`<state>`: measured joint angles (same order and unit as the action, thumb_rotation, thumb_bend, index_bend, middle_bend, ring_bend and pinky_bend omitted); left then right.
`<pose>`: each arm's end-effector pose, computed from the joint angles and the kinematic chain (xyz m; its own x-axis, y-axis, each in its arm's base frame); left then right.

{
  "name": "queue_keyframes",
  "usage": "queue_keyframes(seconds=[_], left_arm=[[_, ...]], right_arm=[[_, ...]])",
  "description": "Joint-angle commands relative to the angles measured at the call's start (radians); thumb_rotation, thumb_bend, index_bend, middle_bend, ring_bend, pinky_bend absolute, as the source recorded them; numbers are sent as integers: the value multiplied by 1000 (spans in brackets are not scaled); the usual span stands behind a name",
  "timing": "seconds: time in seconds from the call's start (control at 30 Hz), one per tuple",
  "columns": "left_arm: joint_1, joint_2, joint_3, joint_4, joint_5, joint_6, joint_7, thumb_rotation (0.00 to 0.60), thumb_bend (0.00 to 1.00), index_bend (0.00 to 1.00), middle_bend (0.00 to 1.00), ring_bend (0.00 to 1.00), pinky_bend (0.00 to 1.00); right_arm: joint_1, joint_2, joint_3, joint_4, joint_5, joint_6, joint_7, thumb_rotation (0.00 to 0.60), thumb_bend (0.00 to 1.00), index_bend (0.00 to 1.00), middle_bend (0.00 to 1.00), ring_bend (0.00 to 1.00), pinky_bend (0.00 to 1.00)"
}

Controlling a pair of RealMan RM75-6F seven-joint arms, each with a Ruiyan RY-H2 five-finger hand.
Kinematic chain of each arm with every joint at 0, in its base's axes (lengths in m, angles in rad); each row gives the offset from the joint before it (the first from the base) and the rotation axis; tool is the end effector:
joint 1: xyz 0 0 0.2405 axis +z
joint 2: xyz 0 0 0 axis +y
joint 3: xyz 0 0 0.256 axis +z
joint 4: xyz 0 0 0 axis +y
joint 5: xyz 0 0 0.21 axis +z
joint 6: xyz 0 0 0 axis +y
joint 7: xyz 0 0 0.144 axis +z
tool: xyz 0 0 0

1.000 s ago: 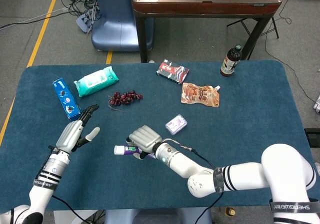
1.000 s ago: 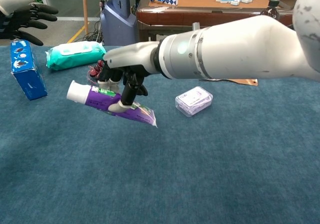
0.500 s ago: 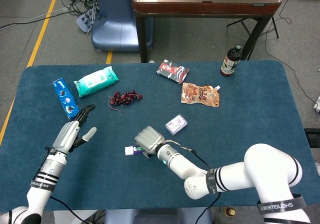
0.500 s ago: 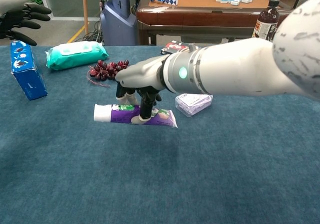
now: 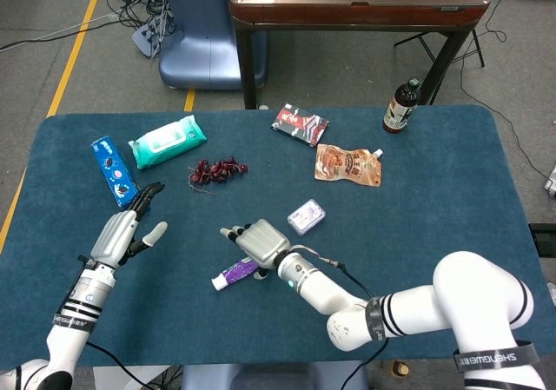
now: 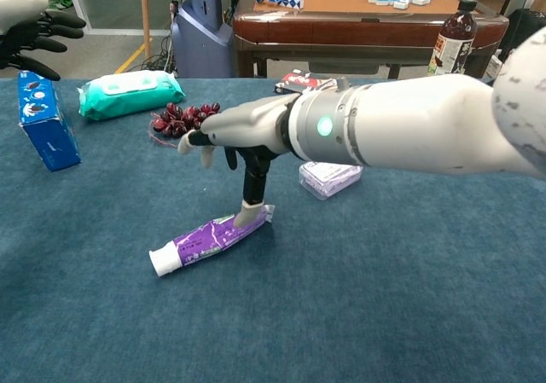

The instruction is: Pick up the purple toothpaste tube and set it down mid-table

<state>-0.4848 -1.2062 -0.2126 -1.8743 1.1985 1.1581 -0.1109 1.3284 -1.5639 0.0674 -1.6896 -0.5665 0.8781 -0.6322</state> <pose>-0.1758 0.2927 0.0974 -0.0809 0.2188 0.9724 0.9803 -0.1591 0.1173 0.0023 -0.3252 -0.0635 0.6667 -0.3563 0.6546 -0.6783 -0.6540 0.3349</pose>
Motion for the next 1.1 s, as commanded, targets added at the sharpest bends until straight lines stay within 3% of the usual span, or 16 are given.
queue_keyframes(seconds=[0.03,0.1,0.13,0.23,0.27,0.3,0.63,1.1], left_arm=[[6,0,2,16,-5,14,22,0,130,0,9,7,128],[14,4,3,24,-15,23,32,6,130,0,9,8,128],[20,6,3,32,-21,32,36,81,130,0,9,8,128],[37,10,8,72,-34,53,57,476,130,0,9,10,128],[42,11,8,84,-40,58,60,569,130,0,10,10,128],[49,10,7,103,-48,66,61,597,130,0,9,11,128],[122,6,50,261,1,157,95,600,130,0,9,19,128],[238,15,172,209,223,319,173,600,129,0,10,20,128]], right_arm=[[-95,63,12,-47,-103,70,108,588,98,0,186,261,403],[-152,101,5,-64,-156,109,167,596,110,1,224,272,403],[-192,125,-3,-70,-193,134,207,599,133,14,254,288,403],[-287,181,-30,-72,-273,200,287,600,223,103,319,332,404],[-313,199,-41,-73,-291,215,303,600,259,145,337,345,406],[-348,217,-50,-73,-315,243,327,600,283,178,350,354,408],[-610,322,-129,-20,-508,437,485,600,329,399,464,453,453],[-929,440,-199,-80,-654,673,562,600,329,410,478,468,455]])
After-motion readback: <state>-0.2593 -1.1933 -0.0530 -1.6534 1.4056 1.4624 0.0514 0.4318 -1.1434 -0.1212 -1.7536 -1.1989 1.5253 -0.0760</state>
